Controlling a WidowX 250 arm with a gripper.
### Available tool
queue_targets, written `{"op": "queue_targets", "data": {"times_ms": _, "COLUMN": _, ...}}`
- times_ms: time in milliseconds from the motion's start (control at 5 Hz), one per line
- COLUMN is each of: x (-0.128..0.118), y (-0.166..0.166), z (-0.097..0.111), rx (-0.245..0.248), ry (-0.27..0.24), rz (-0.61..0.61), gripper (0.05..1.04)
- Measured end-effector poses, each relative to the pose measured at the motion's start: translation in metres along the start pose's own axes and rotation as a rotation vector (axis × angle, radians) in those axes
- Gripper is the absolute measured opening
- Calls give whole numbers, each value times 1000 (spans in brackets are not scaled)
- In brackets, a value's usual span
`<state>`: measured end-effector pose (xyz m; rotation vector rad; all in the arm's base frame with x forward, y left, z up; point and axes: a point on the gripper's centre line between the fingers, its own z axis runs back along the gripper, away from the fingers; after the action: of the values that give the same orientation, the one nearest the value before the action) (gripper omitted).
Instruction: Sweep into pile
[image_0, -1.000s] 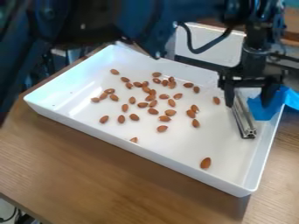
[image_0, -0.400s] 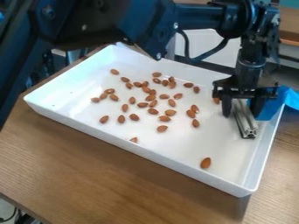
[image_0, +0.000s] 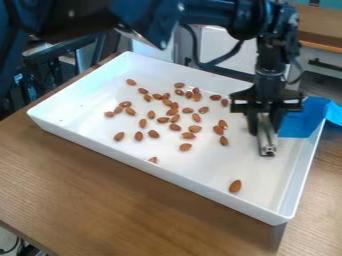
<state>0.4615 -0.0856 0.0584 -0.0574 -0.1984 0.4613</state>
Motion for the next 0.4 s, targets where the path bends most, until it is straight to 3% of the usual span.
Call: {"op": "queue_targets", "data": {"times_ms": 400, "x": 8, "y": 55, "z": 5, "rx": -15, "ry": -24, "rz": 36, "gripper": 383}}
